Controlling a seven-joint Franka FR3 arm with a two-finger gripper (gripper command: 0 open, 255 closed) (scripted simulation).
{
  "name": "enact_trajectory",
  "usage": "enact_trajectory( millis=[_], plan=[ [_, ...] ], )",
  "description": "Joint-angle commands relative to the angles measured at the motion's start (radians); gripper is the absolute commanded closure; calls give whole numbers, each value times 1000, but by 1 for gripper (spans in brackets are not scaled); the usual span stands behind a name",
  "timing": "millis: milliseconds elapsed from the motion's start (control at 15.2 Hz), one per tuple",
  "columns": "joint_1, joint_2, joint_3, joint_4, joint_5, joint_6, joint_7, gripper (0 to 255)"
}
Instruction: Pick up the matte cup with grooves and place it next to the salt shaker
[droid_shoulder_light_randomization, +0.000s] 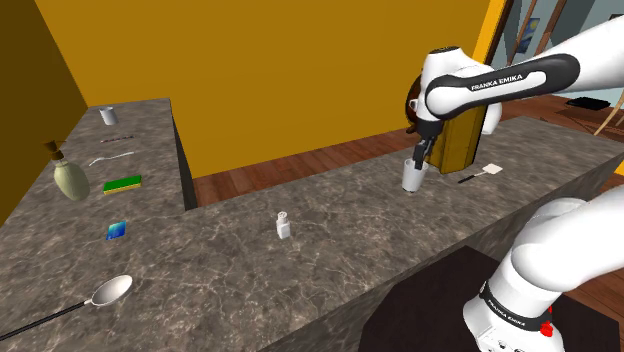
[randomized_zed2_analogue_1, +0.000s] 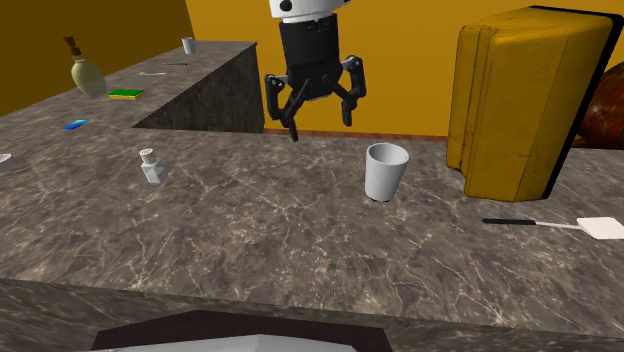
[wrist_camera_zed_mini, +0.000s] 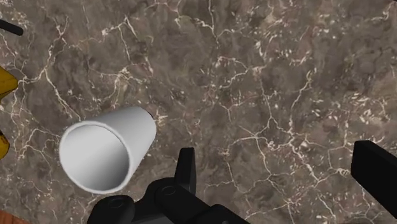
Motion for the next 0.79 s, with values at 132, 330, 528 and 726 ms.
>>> enact_trajectory(
  millis=[132,330,528,726],
  plan=[
    [-16,120,-76,25,-4,131,-56,0],
    [-20,226,-130,62,18,223,-106,0],
    [-19,339,-180,111,64,306,-168,0],
    [-20,459,-222,171,141,378,-247,0]
  ],
)
